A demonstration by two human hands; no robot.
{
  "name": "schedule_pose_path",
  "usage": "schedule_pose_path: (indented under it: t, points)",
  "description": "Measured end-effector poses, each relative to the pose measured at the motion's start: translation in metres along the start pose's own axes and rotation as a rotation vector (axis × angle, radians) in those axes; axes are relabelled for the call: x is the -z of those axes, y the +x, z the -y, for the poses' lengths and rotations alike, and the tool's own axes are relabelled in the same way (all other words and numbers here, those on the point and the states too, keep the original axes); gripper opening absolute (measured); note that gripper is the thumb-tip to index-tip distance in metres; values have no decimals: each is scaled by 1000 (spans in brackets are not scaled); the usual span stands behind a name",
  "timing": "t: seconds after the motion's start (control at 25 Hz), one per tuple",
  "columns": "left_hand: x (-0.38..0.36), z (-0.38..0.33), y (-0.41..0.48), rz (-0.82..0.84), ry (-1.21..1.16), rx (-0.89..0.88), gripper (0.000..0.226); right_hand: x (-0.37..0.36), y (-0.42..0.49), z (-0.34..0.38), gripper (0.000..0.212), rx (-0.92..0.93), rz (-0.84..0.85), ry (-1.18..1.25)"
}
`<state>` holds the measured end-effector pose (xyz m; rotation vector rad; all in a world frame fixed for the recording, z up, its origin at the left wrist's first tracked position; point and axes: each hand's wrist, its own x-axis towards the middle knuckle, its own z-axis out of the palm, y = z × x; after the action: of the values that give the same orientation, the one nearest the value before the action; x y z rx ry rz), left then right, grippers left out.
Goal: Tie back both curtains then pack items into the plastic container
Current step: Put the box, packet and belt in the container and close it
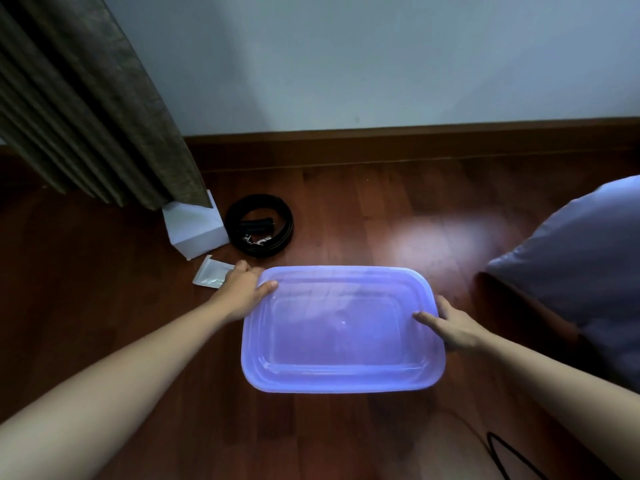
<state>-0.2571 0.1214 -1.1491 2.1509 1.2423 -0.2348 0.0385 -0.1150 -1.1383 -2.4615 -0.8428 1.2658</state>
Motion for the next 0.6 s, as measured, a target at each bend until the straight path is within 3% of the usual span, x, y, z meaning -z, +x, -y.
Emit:
schedule_pose_path:
  t: [0.6]
  points:
    - [14,-9,7,-9,-78,89,45,-8,5,10,68,13,-69,-164]
